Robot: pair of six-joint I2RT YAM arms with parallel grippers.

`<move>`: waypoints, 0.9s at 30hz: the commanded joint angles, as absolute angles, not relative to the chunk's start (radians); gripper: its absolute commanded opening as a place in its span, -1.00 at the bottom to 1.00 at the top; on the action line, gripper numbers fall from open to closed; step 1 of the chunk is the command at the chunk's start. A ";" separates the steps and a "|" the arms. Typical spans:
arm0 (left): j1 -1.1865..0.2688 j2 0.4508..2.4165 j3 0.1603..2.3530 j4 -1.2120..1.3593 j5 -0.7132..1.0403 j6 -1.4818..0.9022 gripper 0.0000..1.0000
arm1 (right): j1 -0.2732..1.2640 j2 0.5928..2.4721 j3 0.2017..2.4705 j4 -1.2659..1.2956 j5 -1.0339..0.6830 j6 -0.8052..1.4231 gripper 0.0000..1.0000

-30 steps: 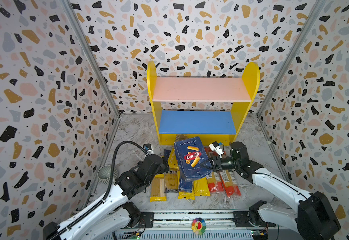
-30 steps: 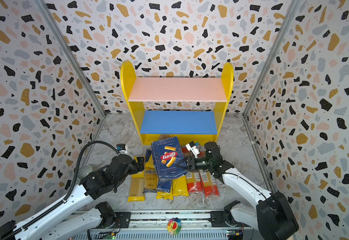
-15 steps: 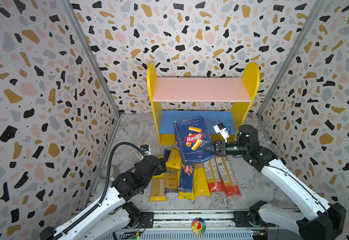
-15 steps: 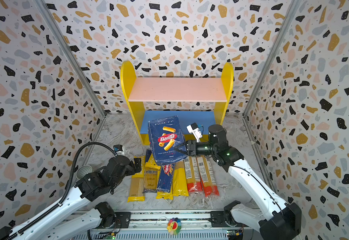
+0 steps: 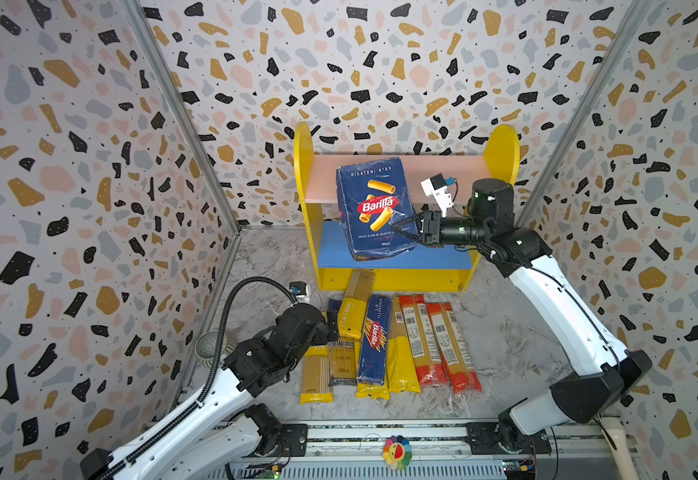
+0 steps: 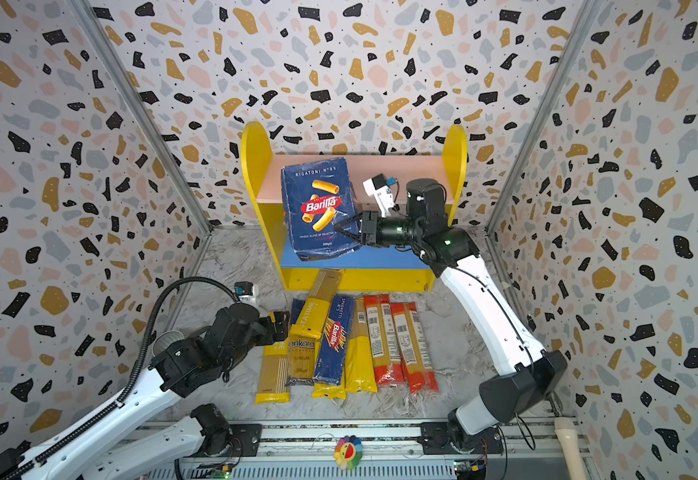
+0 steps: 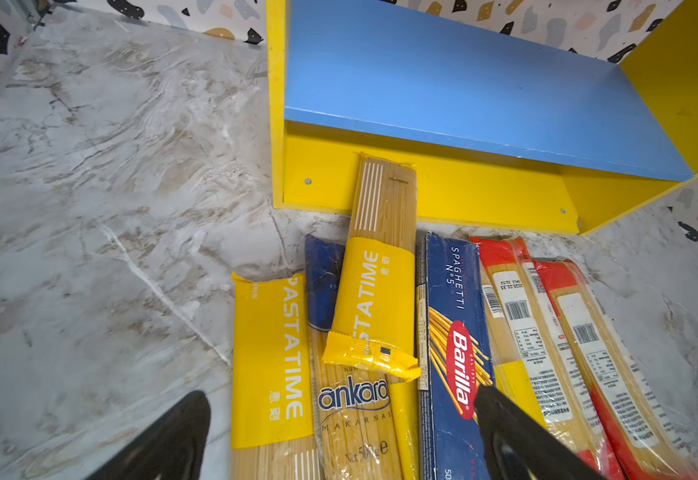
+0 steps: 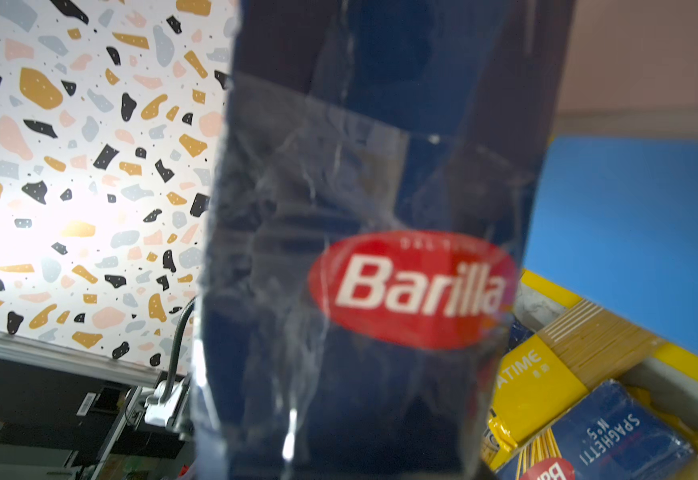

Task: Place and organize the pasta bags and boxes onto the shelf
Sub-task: 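Raise the Rigatoni box with the right gripper onto the pink upper shelf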

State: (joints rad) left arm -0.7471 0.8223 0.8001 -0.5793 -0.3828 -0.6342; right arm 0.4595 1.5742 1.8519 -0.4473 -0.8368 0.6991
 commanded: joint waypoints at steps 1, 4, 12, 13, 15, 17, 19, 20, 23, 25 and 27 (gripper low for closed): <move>-0.745 0.839 0.835 -0.540 -0.350 -0.591 0.99 | 0.431 1.635 2.104 -0.367 -0.846 0.685 -0.54; -0.744 0.852 0.848 -0.528 -0.331 -0.586 0.99 | 0.411 1.749 2.305 -0.358 -0.837 0.735 -0.54; -0.744 0.884 0.877 -0.498 -0.289 -0.577 0.99 | 0.339 1.987 2.566 -0.143 -0.879 0.976 -0.53; -0.745 0.884 0.877 -0.498 -0.285 -0.574 0.99 | 0.336 1.995 2.565 -0.145 -0.871 0.974 -0.53; -0.744 0.883 0.874 -0.499 -0.288 -0.570 0.99 | 0.331 2.005 2.561 -0.150 -0.858 0.963 -0.52; -0.745 0.878 0.871 -0.499 -0.291 -0.566 0.99 | 0.331 2.006 2.562 -0.159 -0.849 0.954 -0.51; -0.744 0.880 0.868 -0.496 -0.290 -0.563 0.99 | 0.331 2.005 2.559 -0.176 -0.836 0.940 -0.48; -0.745 0.882 0.868 -0.493 -0.287 -0.561 0.99 | 0.331 2.006 2.559 -0.185 -0.830 0.933 -0.48; -0.745 0.891 0.865 -0.481 -0.279 -0.562 0.99 | 0.331 2.014 2.552 -0.201 -0.828 0.925 -0.43; -0.744 0.896 0.863 -0.475 -0.274 -0.563 0.99 | 0.334 2.019 2.549 -0.207 -0.830 0.922 -0.40; -0.744 0.903 0.865 -0.474 -0.276 -0.563 0.99 | 0.340 2.020 2.547 -0.212 -0.830 0.921 -0.40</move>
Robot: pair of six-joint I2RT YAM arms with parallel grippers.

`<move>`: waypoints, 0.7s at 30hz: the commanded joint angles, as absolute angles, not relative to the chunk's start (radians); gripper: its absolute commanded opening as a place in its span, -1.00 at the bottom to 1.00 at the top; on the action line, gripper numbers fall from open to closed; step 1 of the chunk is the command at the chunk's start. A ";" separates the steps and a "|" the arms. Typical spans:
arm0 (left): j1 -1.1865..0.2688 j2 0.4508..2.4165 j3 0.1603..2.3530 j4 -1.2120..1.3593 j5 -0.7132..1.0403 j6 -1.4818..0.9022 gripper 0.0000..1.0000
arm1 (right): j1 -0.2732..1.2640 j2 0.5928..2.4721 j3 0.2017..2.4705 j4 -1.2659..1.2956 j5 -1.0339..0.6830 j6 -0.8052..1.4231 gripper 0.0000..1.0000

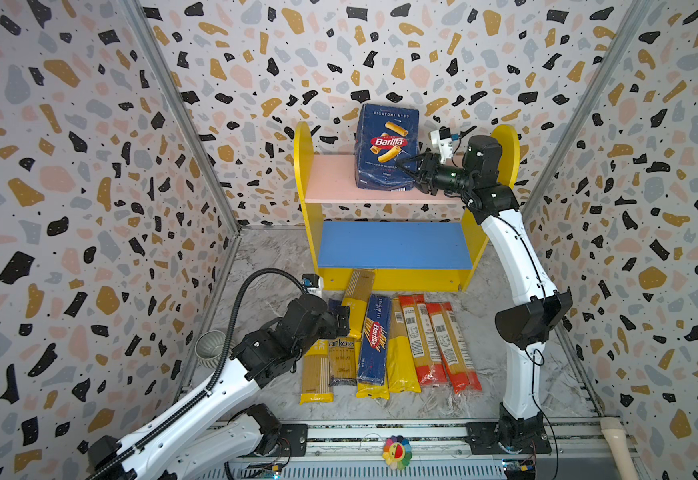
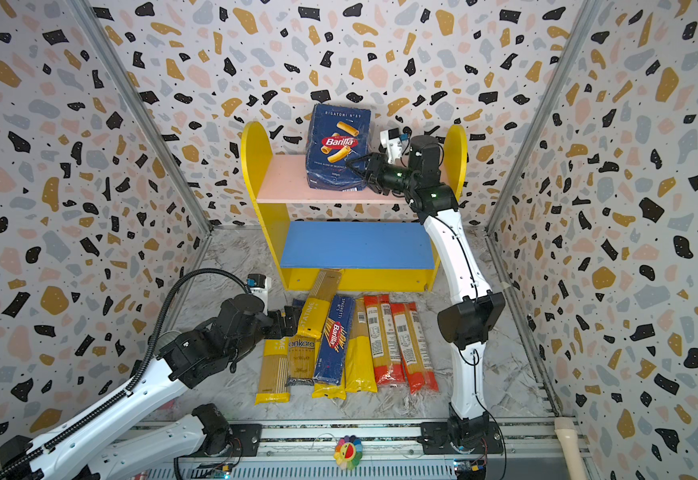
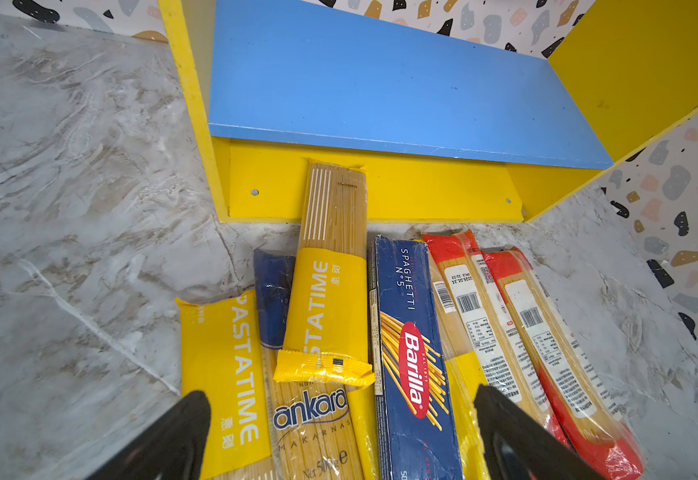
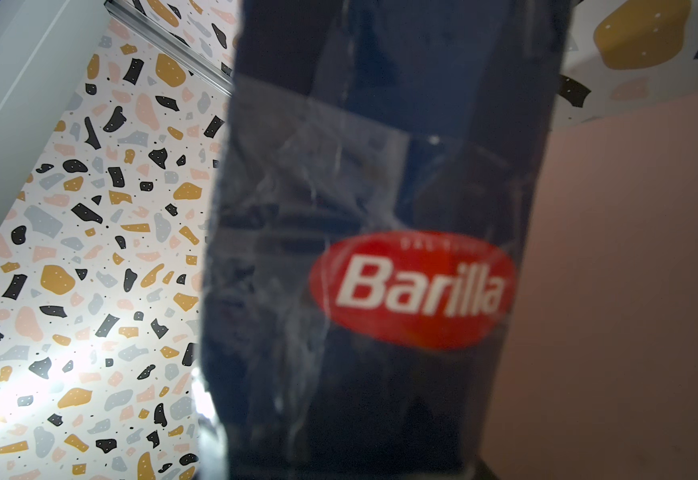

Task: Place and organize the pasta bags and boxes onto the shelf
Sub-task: 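Raise the Rigatoni box with the right gripper onto the pink upper shelf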

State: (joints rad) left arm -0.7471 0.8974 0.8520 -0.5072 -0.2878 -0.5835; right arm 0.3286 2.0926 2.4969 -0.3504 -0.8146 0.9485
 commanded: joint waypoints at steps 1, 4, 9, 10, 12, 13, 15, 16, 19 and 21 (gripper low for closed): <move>-0.744 0.904 0.867 -0.474 -0.276 -0.562 0.99 | 0.343 2.023 2.546 -0.215 -0.831 0.921 -0.40; -0.745 0.908 0.864 -0.473 -0.275 -0.562 0.99 | 0.358 2.018 2.540 -0.232 -0.830 0.907 -0.22; -0.744 0.910 0.858 -0.468 -0.270 -0.563 0.99 | 0.378 2.016 2.523 -0.238 -0.824 0.905 -0.12; -0.745 0.909 0.856 -0.468 -0.268 -0.563 0.99 | 0.384 2.018 2.522 -0.242 -0.824 0.905 -0.12; -0.745 0.907 0.854 -0.467 -0.268 -0.566 0.99 | 0.396 2.018 2.521 -0.244 -0.818 0.908 -0.03; -0.745 0.908 0.856 -0.469 -0.268 -0.567 0.99 | 0.400 2.019 2.521 -0.243 -0.816 0.911 0.01; -0.745 0.904 0.855 -0.471 -0.268 -0.566 0.99 | 0.405 2.020 2.521 -0.240 -0.817 0.919 0.07; -0.745 0.902 0.855 -0.471 -0.270 -0.566 0.99 | 0.408 2.021 2.521 -0.242 -0.815 0.920 0.11; -0.744 0.895 0.851 -0.471 -0.271 -0.566 0.99 | 0.417 2.016 2.519 -0.248 -0.804 0.921 0.21; -0.745 0.892 0.845 -0.471 -0.274 -0.566 0.99 | 0.422 2.014 2.519 -0.249 -0.793 0.918 0.32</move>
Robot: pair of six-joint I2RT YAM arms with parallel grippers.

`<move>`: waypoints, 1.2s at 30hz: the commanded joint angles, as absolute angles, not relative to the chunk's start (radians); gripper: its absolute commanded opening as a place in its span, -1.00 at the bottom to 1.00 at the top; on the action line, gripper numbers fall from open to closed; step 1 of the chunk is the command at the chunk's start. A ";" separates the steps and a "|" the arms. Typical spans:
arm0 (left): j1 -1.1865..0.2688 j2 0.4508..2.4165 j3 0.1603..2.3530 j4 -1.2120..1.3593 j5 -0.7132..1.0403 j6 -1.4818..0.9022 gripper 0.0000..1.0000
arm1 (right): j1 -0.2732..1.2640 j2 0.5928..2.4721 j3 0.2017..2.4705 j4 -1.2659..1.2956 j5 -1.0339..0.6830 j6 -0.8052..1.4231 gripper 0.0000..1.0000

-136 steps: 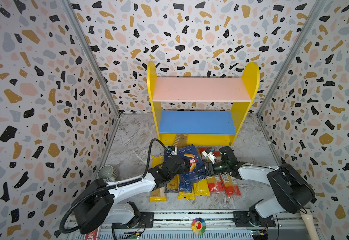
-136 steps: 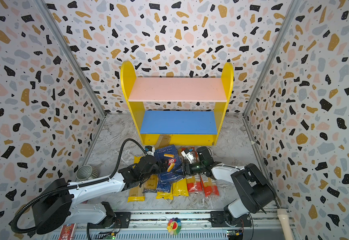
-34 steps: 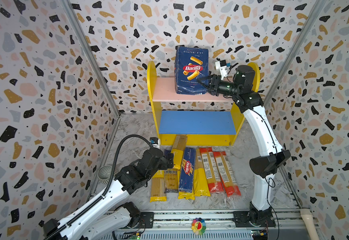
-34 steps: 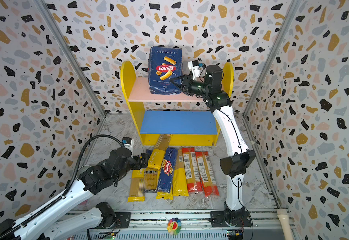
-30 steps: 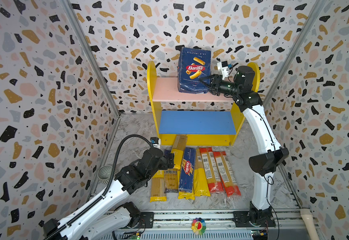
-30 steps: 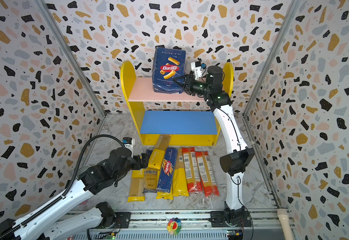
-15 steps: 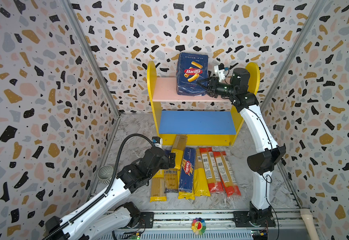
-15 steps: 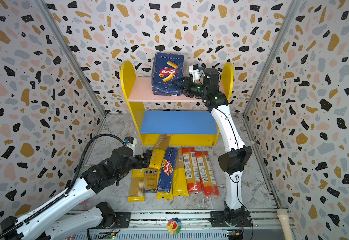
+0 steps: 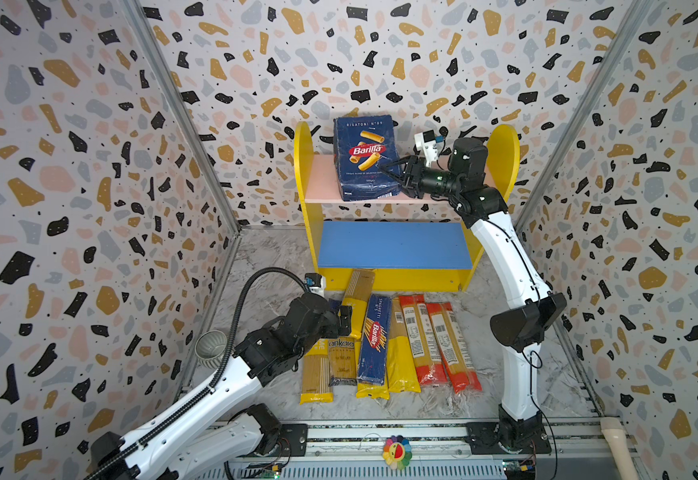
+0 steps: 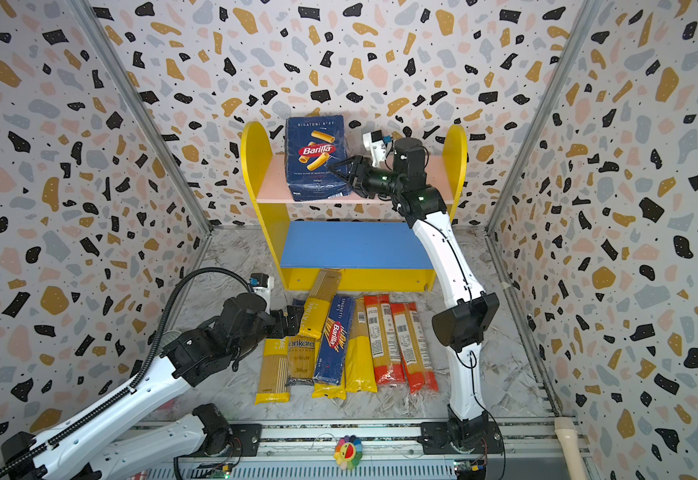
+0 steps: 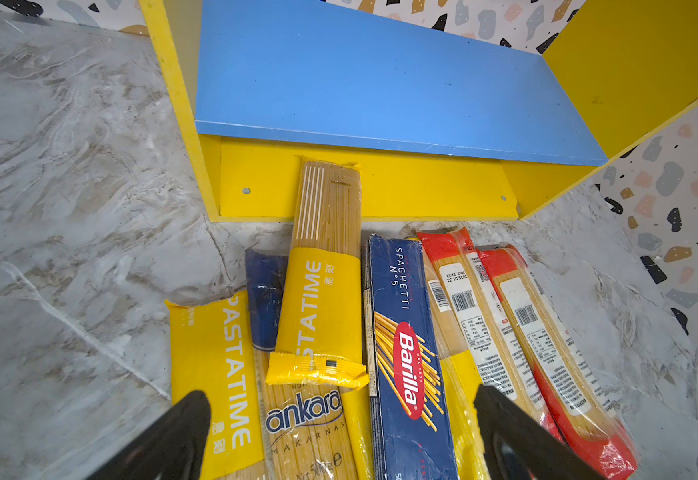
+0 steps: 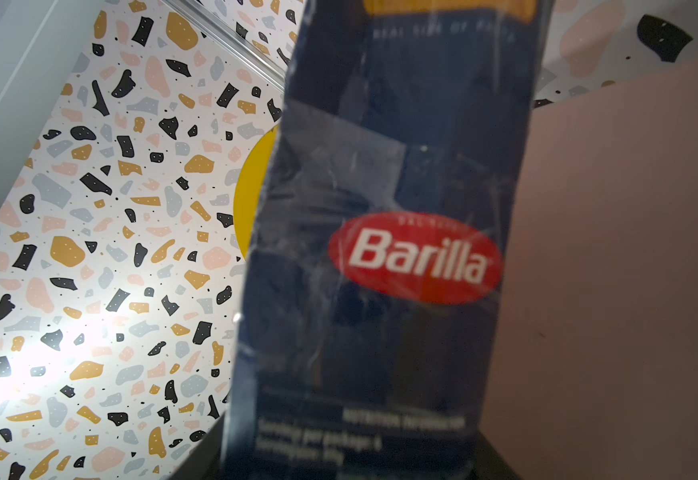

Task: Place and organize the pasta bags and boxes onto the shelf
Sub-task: 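Raise the Rigatoni box with the right gripper onto the pink upper shelf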

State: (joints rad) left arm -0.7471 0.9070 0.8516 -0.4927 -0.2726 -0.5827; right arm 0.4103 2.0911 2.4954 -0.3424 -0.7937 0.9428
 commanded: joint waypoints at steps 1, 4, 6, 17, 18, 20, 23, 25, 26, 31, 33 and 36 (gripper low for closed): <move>-0.744 0.890 0.843 -0.472 -0.274 -0.567 0.99 | 0.424 2.014 2.518 -0.249 -0.792 0.919 0.38; -0.745 0.882 0.835 -0.474 -0.277 -0.566 0.99 | 0.433 2.014 2.511 -0.256 -0.784 0.917 0.44; -0.744 0.874 0.827 -0.474 -0.280 -0.566 0.99 | 0.442 2.016 2.504 -0.264 -0.775 0.914 0.46; -0.745 0.849 0.824 -0.487 -0.293 -0.563 0.99 | 0.507 1.975 2.432 -0.267 -0.728 0.862 0.99; -0.744 0.849 0.822 -0.486 -0.293 -0.563 0.99 | 0.510 1.969 2.424 -0.270 -0.720 0.856 0.99; -0.744 0.849 0.822 -0.486 -0.292 -0.563 0.99 | 0.512 1.959 2.418 -0.294 -0.704 0.838 0.98; -0.745 0.851 0.828 -0.489 -0.298 -0.568 0.99 | 0.513 1.933 2.398 -0.330 -0.673 0.800 0.98; -0.744 0.857 0.838 -0.489 -0.303 -0.569 0.99 | 0.511 1.911 2.368 -0.334 -0.657 0.785 0.99; -0.745 0.864 0.847 -0.489 -0.307 -0.565 0.99 | 0.510 1.903 2.352 -0.332 -0.652 0.781 0.99; -0.742 0.921 0.935 -0.490 -0.322 -0.547 0.99 | 0.499 1.891 2.335 -0.360 -0.644 0.751 0.98; -0.743 0.947 0.977 -0.491 -0.325 -0.544 0.99 | 0.500 1.878 2.332 -0.376 -0.635 0.732 0.98; -0.744 0.979 1.031 -0.493 -0.330 -0.537 0.99 | 0.494 1.842 2.302 -0.391 -0.606 0.704 0.99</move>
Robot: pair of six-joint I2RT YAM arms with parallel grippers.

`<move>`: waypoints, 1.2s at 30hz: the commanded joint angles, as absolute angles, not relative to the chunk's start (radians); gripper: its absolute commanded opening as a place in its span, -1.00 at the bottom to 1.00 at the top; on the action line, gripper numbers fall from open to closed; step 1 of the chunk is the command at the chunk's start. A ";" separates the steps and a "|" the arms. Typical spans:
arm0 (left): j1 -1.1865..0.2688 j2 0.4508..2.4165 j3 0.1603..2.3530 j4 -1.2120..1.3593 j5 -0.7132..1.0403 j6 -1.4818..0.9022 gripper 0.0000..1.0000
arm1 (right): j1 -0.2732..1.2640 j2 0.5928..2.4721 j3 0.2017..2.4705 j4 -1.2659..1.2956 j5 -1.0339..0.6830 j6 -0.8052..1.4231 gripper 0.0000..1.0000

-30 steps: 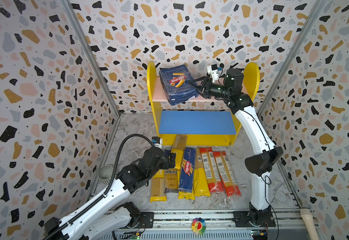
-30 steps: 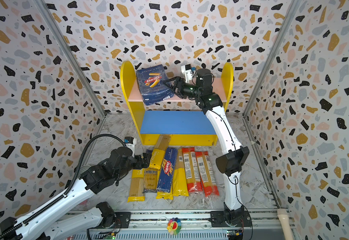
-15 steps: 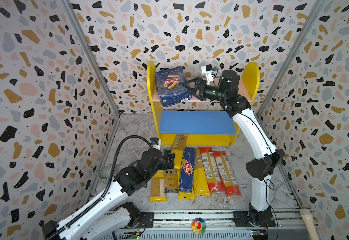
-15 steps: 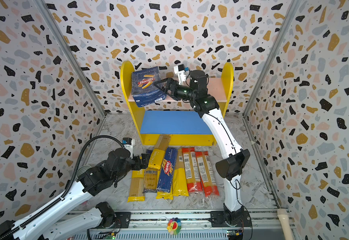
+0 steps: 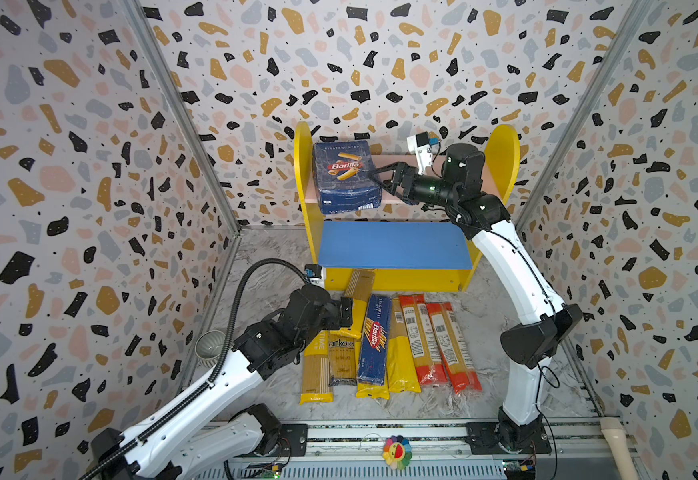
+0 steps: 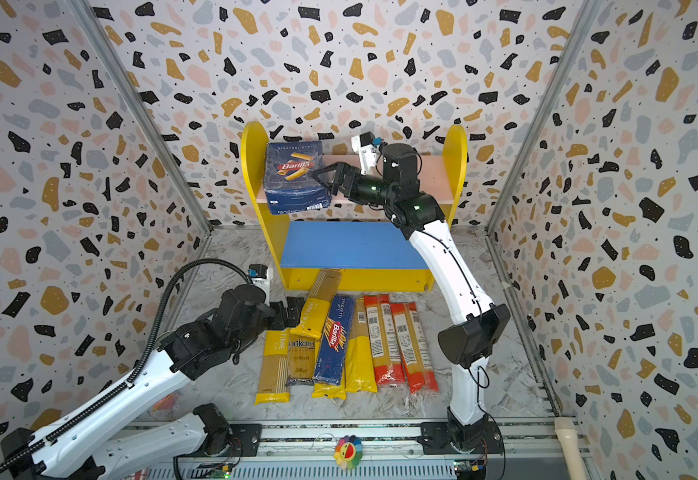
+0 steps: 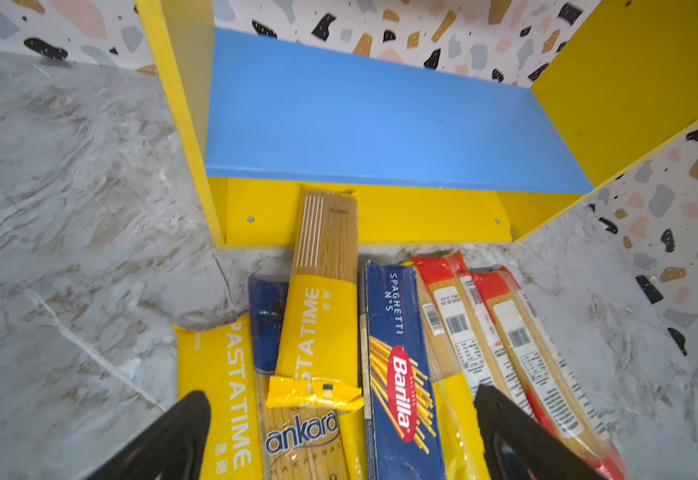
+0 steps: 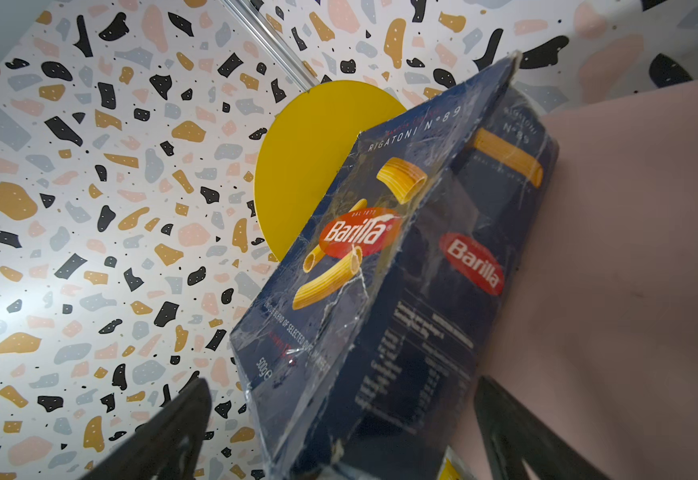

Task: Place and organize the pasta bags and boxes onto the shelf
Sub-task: 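Open the right gripper and lower it toward the blue Barilla spaghetti box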

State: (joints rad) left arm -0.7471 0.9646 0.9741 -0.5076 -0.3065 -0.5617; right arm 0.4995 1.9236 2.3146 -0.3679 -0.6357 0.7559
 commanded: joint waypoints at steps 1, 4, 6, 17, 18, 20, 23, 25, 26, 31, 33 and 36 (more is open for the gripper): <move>-0.744 0.988 1.043 -0.493 -0.336 -0.538 0.99 | 0.490 1.829 2.288 -0.395 -0.597 0.695 0.99; -0.744 1.011 1.085 -0.509 -0.349 -0.530 0.99 | 0.486 1.775 2.213 -0.400 -0.573 0.668 0.84; -0.743 1.017 1.100 -0.521 -0.369 -0.526 0.99 | 0.491 1.732 2.134 -0.394 -0.562 0.655 0.76; -0.729 1.057 1.169 -0.578 -0.413 -0.514 0.99 | 0.570 1.566 1.834 -0.366 -0.497 0.570 0.32; -0.728 1.052 1.157 -0.585 -0.416 -0.517 0.99 | 0.584 1.547 1.805 -0.380 -0.476 0.553 0.42; -0.729 1.028 1.109 -0.594 -0.420 -0.525 0.99 | 0.636 1.474 1.692 -0.410 -0.357 0.515 0.56; -0.725 0.994 1.023 -0.589 -0.418 -0.539 0.99 | 0.730 1.359 1.473 -0.426 -0.168 0.482 0.99; -0.726 0.983 0.982 -0.589 -0.404 -0.552 0.99 | 0.768 1.305 1.358 -0.445 -0.091 0.489 0.98; -0.725 0.977 0.961 -0.588 -0.394 -0.561 0.99 | 0.777 1.276 1.295 -0.445 -0.080 0.497 0.98; -0.726 0.928 0.846 -0.559 -0.319 -0.609 0.99 | 0.803 1.141 1.024 -0.362 -0.114 0.596 0.98; -0.724 0.901 0.796 -0.543 -0.283 -0.640 1.00 | 0.821 1.099 0.934 -0.329 -0.123 0.640 0.98; -0.727 0.861 0.716 -0.509 -0.236 -0.685 1.00 | 0.851 1.055 0.807 -0.270 -0.149 0.709 0.75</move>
